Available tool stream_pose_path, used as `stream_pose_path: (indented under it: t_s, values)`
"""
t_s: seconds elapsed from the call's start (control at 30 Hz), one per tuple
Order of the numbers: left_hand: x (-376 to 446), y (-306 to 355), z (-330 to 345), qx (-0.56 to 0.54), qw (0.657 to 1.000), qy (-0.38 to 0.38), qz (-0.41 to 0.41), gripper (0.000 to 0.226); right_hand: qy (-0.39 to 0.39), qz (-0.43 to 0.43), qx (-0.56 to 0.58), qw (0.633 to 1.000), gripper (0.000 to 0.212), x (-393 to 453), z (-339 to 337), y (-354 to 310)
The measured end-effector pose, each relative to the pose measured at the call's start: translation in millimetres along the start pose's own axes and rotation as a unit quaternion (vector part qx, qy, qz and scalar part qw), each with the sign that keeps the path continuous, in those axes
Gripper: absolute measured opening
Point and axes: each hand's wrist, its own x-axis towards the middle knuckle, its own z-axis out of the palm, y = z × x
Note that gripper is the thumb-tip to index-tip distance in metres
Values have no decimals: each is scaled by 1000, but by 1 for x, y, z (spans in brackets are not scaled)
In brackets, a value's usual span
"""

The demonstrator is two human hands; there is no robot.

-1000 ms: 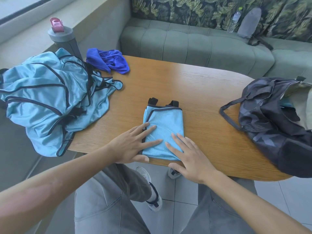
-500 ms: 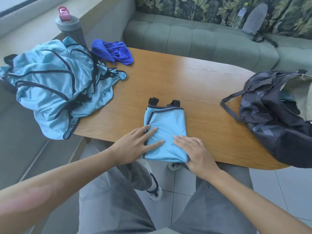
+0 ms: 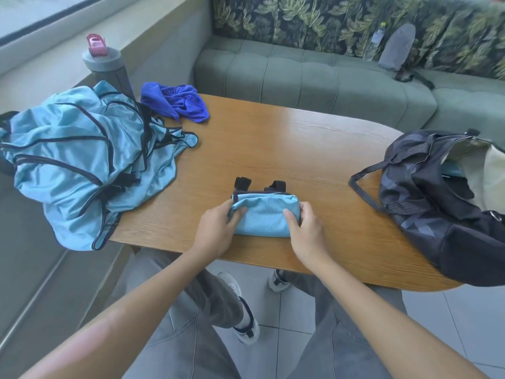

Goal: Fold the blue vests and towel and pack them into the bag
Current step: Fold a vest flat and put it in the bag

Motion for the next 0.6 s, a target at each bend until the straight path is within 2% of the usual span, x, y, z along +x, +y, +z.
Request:
stream_pose_path:
  t_s: [0.13,0.23,0.33,0.43,0.47,0.5,0.57,0.6]
  values:
    - [9,3,8,4,998,35,-50,51,7,0,-101,995,32,20,7,-4]
    - [15,6,10,40,994,57,-79,59,-6,6,-185,983,36,33,10,-8]
    - [25,12,11,105,986,72,-103,55,-12,10,-252,968,34,41,14,-15]
    - [32,21,14,185,973,72,-119,29,-13,6,-324,946,35,46,18,-22]
    - [33,20,15,220,968,87,-89,24,-17,-2,-355,935,35,47,19,-24]
    - [35,18,17,258,960,104,-30,29,-20,-12,-386,922,36,48,19,-25]
    - [41,12,18,302,933,109,160,46,-4,-44,-421,906,35,52,20,-26]
    - [46,8,17,318,908,75,263,49,13,-74,-425,902,35,54,19,-24]
